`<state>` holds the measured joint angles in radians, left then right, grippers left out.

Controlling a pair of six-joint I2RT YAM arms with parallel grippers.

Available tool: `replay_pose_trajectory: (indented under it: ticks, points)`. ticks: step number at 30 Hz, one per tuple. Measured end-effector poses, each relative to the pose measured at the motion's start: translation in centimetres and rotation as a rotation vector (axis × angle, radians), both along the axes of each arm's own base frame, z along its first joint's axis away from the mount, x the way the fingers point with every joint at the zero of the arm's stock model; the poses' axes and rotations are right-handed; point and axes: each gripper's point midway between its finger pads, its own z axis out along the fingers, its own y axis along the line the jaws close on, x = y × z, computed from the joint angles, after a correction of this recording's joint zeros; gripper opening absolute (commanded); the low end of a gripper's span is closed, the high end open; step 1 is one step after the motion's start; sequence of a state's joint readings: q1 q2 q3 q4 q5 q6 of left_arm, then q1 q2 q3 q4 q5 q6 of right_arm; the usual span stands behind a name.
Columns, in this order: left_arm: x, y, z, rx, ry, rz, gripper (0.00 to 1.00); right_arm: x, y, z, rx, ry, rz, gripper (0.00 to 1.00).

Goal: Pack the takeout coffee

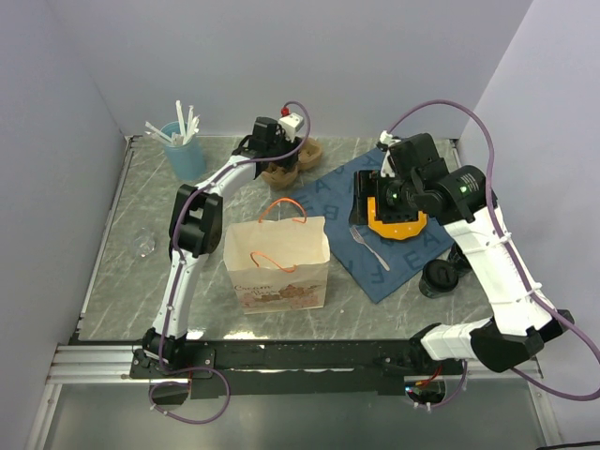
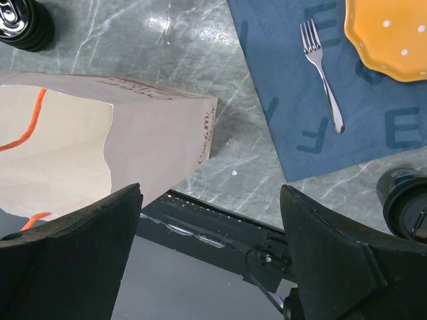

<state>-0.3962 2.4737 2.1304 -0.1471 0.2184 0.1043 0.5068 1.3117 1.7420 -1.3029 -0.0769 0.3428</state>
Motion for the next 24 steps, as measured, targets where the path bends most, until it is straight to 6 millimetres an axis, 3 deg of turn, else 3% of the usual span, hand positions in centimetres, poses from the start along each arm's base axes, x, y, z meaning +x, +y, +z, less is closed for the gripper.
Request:
replay_pose_trajectory:
  ticks: [9,11,16,19,24]
  points:
    - [-0.08,0.16,-0.62,0.019,-0.002,0.004,0.51,-0.35,-0.21,0.46,0.008,-0.017,0.000,0.91]
    - [-0.07,0.18,-0.62,0.020,-0.003,0.004,0.44,-0.35,-0.21,0.46,0.008,-0.017,0.000,0.91]
    - [-0.11,0.12,-0.63,0.021,-0.002,0.002,0.39,-0.35,-0.21,0.46,0.008,-0.017,0.000,0.91]
    - [-0.10,0.09,-0.58,0.020,-0.003,0.001,0.30,-0.35,-0.20,0.46,0.009,-0.017,0.000,0.91]
    - [-0.11,0.05,-0.29,0.021,-0.001,0.002,0.36,-0.36,-0.17,0.47,0.011,-0.016,0.000,0.91]
